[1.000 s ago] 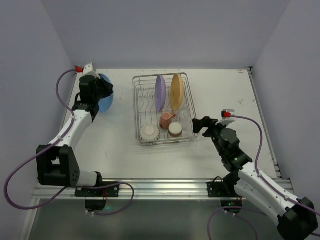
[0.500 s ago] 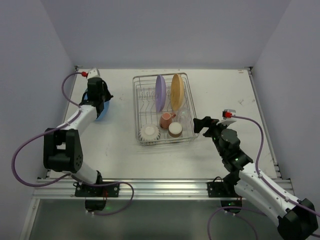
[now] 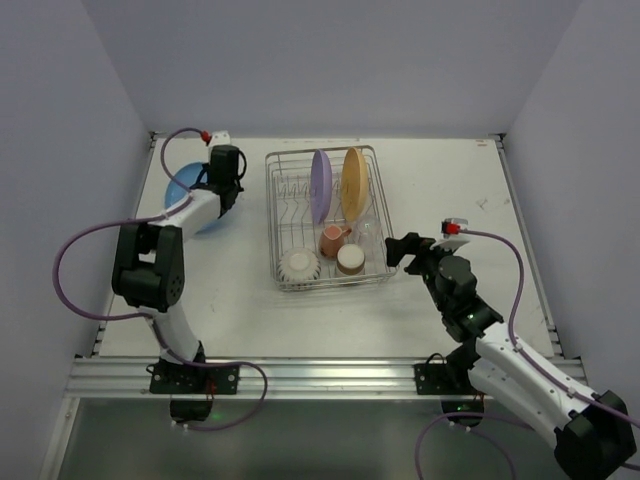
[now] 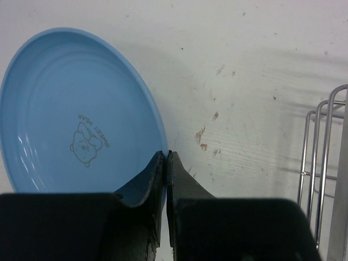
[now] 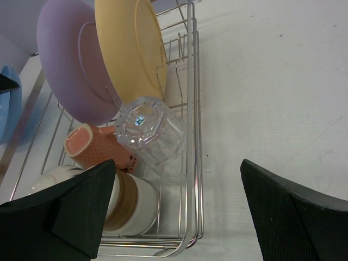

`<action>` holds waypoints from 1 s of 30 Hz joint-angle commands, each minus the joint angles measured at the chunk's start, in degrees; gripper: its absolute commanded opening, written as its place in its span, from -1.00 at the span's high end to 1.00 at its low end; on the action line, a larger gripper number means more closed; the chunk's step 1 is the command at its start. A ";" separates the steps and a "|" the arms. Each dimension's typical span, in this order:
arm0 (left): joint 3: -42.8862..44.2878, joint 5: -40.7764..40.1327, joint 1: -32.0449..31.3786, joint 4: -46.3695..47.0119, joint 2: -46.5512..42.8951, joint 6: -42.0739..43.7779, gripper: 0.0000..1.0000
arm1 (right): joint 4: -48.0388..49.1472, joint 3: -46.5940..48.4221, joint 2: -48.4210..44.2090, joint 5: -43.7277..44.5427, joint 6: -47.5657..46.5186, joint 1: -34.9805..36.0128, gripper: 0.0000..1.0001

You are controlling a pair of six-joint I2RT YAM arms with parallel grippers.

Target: Unload the mixed dishes from the dish rack

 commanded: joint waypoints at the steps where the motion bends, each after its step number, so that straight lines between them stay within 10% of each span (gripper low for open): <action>1: 4.26 -7.84 -1.53 1.29 1.80 4.15 1.00 | 1.03 2.65 0.92 0.06 0.51 0.17 -0.98; 30: 15.34 -15.06 -5.23 -8.64 17.01 8.29 1.00 | 1.38 3.01 2.59 -0.73 0.77 0.09 -0.98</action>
